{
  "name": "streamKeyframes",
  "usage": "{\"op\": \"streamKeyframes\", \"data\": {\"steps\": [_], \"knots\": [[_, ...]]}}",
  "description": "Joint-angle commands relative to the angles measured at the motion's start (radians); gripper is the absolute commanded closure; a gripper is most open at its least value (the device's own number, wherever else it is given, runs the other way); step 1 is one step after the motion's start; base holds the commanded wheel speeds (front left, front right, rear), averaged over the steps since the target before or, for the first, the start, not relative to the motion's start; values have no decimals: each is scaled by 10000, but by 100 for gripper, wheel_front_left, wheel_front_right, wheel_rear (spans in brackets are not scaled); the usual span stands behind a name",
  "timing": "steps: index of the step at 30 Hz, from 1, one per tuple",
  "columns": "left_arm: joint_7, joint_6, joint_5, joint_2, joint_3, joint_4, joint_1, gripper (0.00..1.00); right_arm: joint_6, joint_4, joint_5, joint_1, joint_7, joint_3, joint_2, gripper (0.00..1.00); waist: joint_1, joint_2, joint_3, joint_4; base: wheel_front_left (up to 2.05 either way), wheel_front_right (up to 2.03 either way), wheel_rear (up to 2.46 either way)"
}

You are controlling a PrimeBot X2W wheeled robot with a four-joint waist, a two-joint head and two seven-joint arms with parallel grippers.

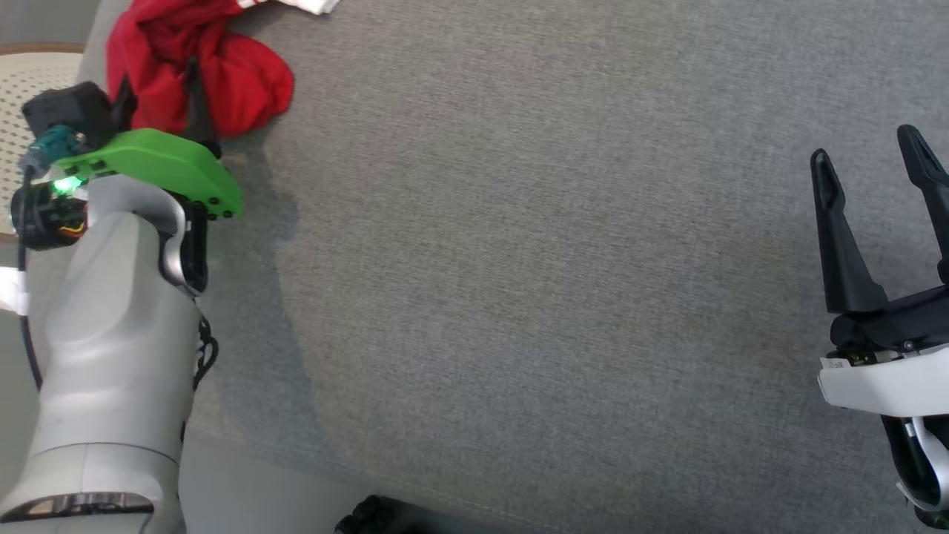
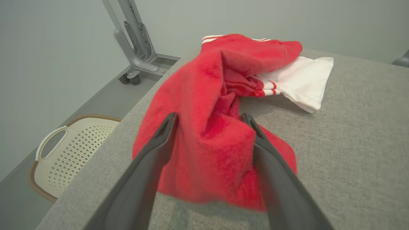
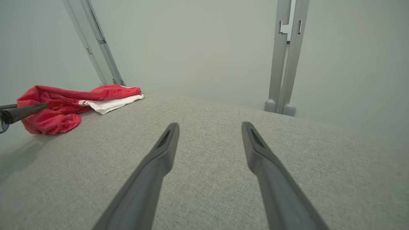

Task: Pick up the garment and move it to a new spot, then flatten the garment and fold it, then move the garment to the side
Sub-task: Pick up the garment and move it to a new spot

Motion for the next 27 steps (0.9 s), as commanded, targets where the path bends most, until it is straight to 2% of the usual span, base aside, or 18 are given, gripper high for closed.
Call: {"op": "streamKeyframes", "data": {"steps": [1, 2, 3, 4, 5, 9, 14, 19, 27], "knots": [[-36, 28, -115, 182, 133, 402, -382, 0, 1, 76, 25, -188, -124, -21, 39, 0, -1, 0, 969, -1182, 0, 0, 0], [-60, -4, -238, 272, 244, 744, -534, 0, 1, 147, 35, -186, -186, -28, 72, 0, -1, 0, 957, -1230, 0, 0, 0], [-115, -55, -308, 346, 298, 959, -640, 20, 1, 202, 27, -193, -241, -38, 85, 0, -1, 0, 935, -1261, 0, 0, 0], [-228, -68, -333, 454, 354, 1142, -745, 83, 1, 274, 19, -199, -312, -41, 110, 0, -1, 0, 884, -1294, 0, 0, 0], [-323, -69, -349, 519, 396, 1259, -775, 100, 1, 343, 21, -206, -385, -45, 143, 0, -1, 0, 812, -1319, 0, 0, 0], [-603, 18, -187, 720, 520, 1008, -454, 100, 1, 624, -13, -213, -706, 15, 297, 0, -1, 0, 258, -1408, 0, 0, 0], [-609, 395, 340, 864, 1068, -1503, 981, 100, 1, 1082, -22, -164, -1079, 219, 568, 0, -1, 0, -849, -1630, 0, 0, 0], [-611, 610, 963, 738, 1282, -3871, 2830, 100, 1, 1672, 46, 154, -1372, 387, 851, 0, -1, 0, -2106, -1938, 0, 0, 0], [-433, 761, 1585, 176, 599, -6991, 5824, 100, 1, 2295, 162, 856, -1611, 516, 1236, 0, -1, 0, -3618, -2648, 0, 0, 0]]}}
